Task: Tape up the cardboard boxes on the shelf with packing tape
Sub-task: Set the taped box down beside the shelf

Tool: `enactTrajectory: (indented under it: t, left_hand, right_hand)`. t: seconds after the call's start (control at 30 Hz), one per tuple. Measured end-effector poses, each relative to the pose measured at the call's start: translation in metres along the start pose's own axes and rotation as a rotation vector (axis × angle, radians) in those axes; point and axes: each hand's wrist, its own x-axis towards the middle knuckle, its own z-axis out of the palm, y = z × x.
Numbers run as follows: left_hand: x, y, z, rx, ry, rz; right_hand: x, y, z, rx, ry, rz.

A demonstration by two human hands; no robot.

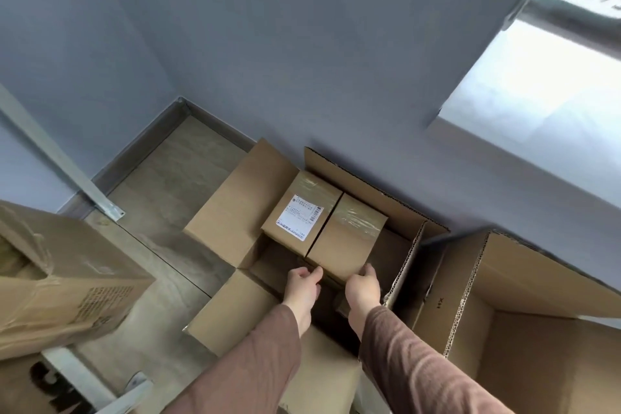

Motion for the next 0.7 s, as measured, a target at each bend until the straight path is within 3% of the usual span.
enactTrajectory:
  t: [0.2,0.37,0.7]
  left_hand:
    - [-0.072,0.017,-0.022,0.077,-0.004,0.058]
    - [-0.178,0.073,-0.047,0.042,0.004,0.18]
    - [-0.472,0.189,-0.111,-0.083,0.108,0.54]
  right_hand:
    - [-0.065,-0.022,-0.017,-0.066,-0.096,-0.054]
    - [-0.172,-0.073,-0.03,-0.116,-0.25,-0.174]
    - [-0.457,-0.176,-0.068,-0.317,-0.621,-0.755]
